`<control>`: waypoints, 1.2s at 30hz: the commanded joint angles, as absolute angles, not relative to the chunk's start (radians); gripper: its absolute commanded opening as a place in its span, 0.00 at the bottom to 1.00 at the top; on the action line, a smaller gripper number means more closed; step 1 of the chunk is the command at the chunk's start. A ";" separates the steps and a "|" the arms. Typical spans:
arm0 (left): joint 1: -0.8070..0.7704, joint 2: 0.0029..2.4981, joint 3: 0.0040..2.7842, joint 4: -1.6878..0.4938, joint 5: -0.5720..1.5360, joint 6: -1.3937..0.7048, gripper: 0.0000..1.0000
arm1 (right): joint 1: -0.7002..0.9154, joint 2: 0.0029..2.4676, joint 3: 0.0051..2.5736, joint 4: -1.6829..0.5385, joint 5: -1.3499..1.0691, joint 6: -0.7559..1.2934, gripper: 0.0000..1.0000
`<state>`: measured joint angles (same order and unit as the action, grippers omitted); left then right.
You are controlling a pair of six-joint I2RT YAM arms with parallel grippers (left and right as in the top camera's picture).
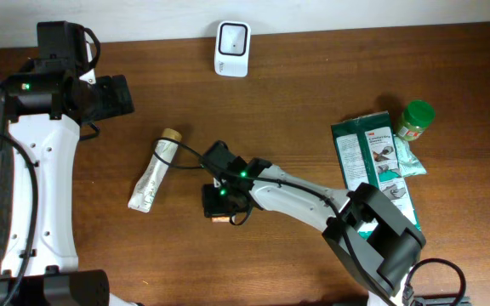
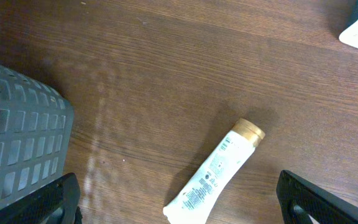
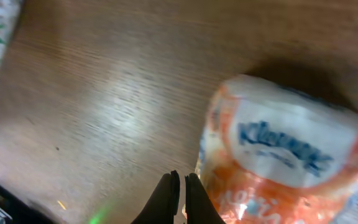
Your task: Scan the item barcode
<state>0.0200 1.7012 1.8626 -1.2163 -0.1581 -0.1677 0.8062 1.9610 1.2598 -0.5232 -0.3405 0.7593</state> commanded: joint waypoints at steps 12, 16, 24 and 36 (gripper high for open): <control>0.023 1.702 1.863 -1.217 -0.165 -0.163 0.99 | 0.552 1.972 1.333 -0.655 -0.440 0.344 0.10; 0.023 1.702 1.863 -1.217 -0.165 -0.163 0.99 | 0.467 1.969 1.402 -0.717 -0.513 0.310 0.17; 0.023 1.702 1.863 -1.217 -0.165 -0.163 0.99 | 0.456 1.910 1.454 -1.018 -0.417 0.433 0.49; 0.023 1.702 1.863 -1.217 -0.165 -0.163 0.99 | 0.609 1.921 1.311 -0.882 -0.342 0.597 0.38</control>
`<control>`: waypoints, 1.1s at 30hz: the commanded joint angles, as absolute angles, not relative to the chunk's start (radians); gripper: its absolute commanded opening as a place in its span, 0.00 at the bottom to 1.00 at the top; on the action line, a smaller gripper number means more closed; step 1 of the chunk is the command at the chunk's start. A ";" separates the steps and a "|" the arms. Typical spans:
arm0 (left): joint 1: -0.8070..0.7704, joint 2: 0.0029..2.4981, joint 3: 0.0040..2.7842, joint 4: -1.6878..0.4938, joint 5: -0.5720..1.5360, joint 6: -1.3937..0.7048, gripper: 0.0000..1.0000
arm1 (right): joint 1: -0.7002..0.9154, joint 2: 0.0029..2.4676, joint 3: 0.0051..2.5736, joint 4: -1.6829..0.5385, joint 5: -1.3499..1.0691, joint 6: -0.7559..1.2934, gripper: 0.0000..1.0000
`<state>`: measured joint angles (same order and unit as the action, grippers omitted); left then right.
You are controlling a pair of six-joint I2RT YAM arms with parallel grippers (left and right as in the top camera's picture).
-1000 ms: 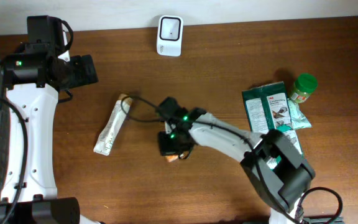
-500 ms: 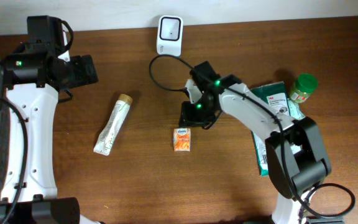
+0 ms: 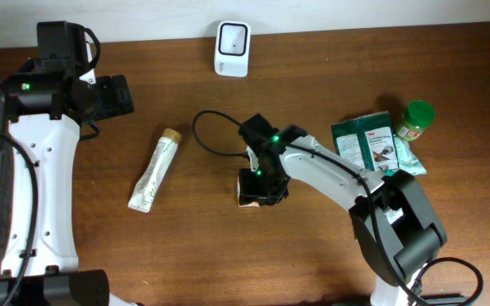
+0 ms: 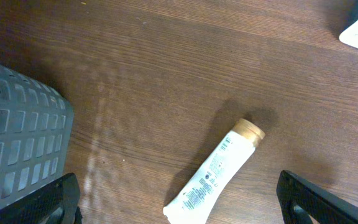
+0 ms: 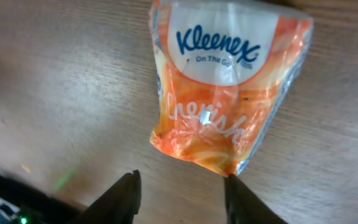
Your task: Scan the item barcode
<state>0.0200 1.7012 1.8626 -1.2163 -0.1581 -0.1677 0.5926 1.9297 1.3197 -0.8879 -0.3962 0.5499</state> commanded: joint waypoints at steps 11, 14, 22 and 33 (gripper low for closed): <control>0.023 1.702 1.863 -1.217 -0.165 -0.163 0.99 | 0.623 1.921 1.237 -0.868 -0.301 0.619 0.34; 0.023 1.702 1.863 -1.217 -0.165 -0.163 0.99 | 0.603 1.921 1.237 -0.838 -0.286 0.607 0.32; 0.023 1.702 1.863 -1.217 -0.165 -0.163 0.99 | 0.456 1.921 1.238 -0.722 -0.303 0.546 0.26; 0.023 1.702 1.863 -1.217 -0.165 -0.163 0.99 | 0.364 1.924 1.370 -0.761 -0.452 0.519 0.35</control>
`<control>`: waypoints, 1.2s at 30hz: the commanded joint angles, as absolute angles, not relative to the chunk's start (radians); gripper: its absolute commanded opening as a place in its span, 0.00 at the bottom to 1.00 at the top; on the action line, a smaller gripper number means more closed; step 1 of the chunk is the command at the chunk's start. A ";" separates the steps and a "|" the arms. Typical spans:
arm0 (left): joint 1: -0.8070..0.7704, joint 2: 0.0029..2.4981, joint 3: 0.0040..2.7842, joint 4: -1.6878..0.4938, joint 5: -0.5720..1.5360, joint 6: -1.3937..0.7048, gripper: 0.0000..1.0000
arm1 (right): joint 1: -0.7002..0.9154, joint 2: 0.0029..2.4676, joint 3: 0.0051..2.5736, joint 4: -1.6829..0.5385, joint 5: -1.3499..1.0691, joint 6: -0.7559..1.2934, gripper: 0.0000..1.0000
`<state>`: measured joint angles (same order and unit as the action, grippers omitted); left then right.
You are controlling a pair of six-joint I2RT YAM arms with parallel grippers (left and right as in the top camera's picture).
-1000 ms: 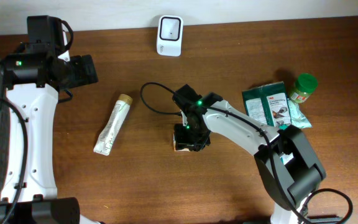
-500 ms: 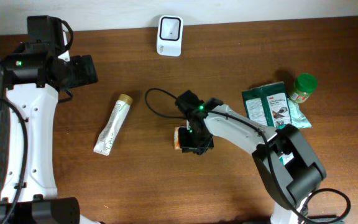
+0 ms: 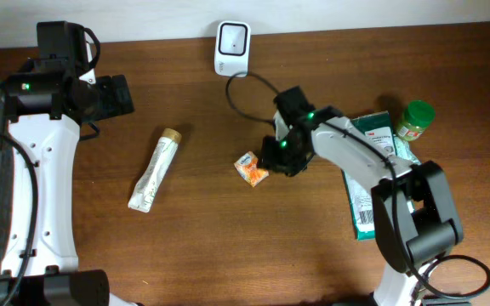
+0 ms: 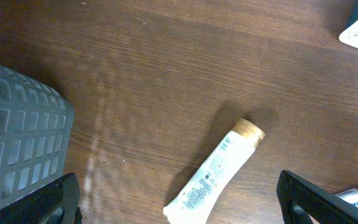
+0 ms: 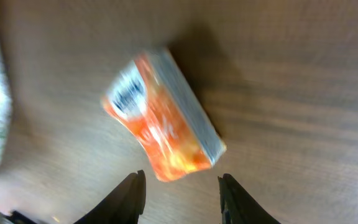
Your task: Scan the item barcode
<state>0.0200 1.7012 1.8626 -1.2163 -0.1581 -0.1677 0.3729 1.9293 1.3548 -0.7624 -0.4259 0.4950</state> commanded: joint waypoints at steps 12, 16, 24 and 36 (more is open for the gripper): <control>0.023 1.702 1.863 -1.217 -0.165 -0.163 0.99 | 0.382 1.989 1.340 -0.748 -0.438 0.540 0.34; 0.023 1.702 1.863 -1.217 -0.165 -0.163 0.99 | 0.383 1.990 1.320 -0.736 -0.431 0.540 0.34; 0.023 1.702 1.863 -1.217 -0.165 -0.163 0.99 | 0.414 2.037 1.312 -0.676 -0.426 0.540 0.31; 0.023 1.702 1.863 -1.217 -0.165 -0.163 0.99 | 0.380 2.029 1.336 -0.750 -0.511 0.496 0.04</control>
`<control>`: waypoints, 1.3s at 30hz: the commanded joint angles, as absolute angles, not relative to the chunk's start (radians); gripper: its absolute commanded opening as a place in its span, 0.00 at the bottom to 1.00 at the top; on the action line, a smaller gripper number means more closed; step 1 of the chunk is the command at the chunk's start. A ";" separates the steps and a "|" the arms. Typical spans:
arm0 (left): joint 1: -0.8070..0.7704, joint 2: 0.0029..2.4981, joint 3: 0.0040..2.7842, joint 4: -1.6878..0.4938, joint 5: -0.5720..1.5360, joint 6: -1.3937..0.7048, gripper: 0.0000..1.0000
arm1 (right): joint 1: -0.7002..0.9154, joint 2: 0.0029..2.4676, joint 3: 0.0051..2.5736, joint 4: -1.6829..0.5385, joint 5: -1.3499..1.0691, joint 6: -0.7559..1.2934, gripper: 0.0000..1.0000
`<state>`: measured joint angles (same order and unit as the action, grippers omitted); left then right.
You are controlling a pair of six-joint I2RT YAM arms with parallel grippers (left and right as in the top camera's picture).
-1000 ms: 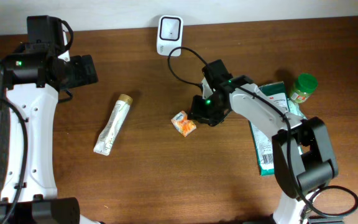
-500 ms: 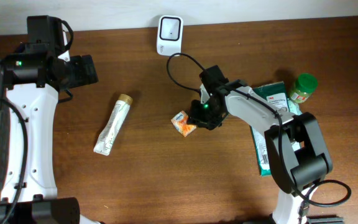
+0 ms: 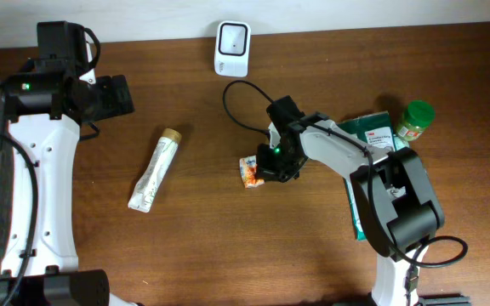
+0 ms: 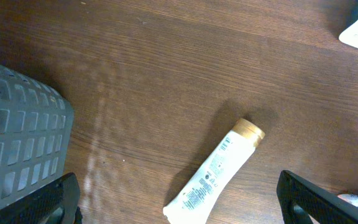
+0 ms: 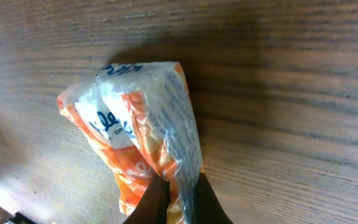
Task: Scan the item barcode
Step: 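Raise the tissue pack with the right gripper to the scanner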
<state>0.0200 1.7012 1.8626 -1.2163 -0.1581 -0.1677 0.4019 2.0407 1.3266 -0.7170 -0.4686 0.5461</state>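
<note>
The orange Kleenex tissue pack (image 3: pixel 249 171) lies on the wooden table (image 3: pixel 228 255) near the middle. My right gripper (image 3: pixel 268 168) reaches it from the right. In the right wrist view this gripper (image 5: pixel 178 198) is shut on the pack's (image 5: pixel 135 124) crinkled clear edge. The white barcode scanner (image 3: pixel 231 38) stands at the table's far edge, well apart from the pack. My left gripper (image 3: pixel 117 95) hangs open at the far left with nothing between its fingers (image 4: pixel 303 199). A sliver of the pack (image 4: pixel 357 200) shows at the lower right of the left wrist view.
A white tube with a tan cap (image 3: pixel 154 171) lies left of the pack. Green packets (image 3: pixel 373 157) and a green-lidded jar (image 3: pixel 416 118) sit at the right. A grey slatted basket (image 4: pixel 17 130) stands at the left edge.
My right gripper was open just right of the pack and is now shut on the pack's edge. The pack lies in nearly the same spot. The left arm has not moved.
My right gripper was shut next to the pack, nearer the front of the table. Then it was open over the pack, further right. Then the pack lay further back with the open gripper beside it, and now the gripper is shut on it.
</note>
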 commanded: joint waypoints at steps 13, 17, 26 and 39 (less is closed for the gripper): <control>0.023 1.702 1.863 -1.217 -0.165 -0.163 0.99 | 0.217 1.840 1.409 -0.622 -1.490 0.318 0.04; 0.023 1.702 1.863 -1.217 -0.165 -0.163 0.99 | 0.181 1.840 1.409 -0.617 -1.552 0.419 0.04; 0.023 1.702 1.863 -1.217 -0.165 -0.163 0.99 | 0.074 1.779 1.409 -0.624 -1.552 0.560 0.04; 0.023 1.702 1.863 -1.217 -0.165 -0.163 0.99 | 0.070 1.686 1.408 -0.622 -1.415 0.503 0.04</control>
<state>0.0200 1.7012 1.8626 -1.2163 -0.1581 -0.1677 0.0364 1.7008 1.4006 -0.6182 -1.5082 0.5560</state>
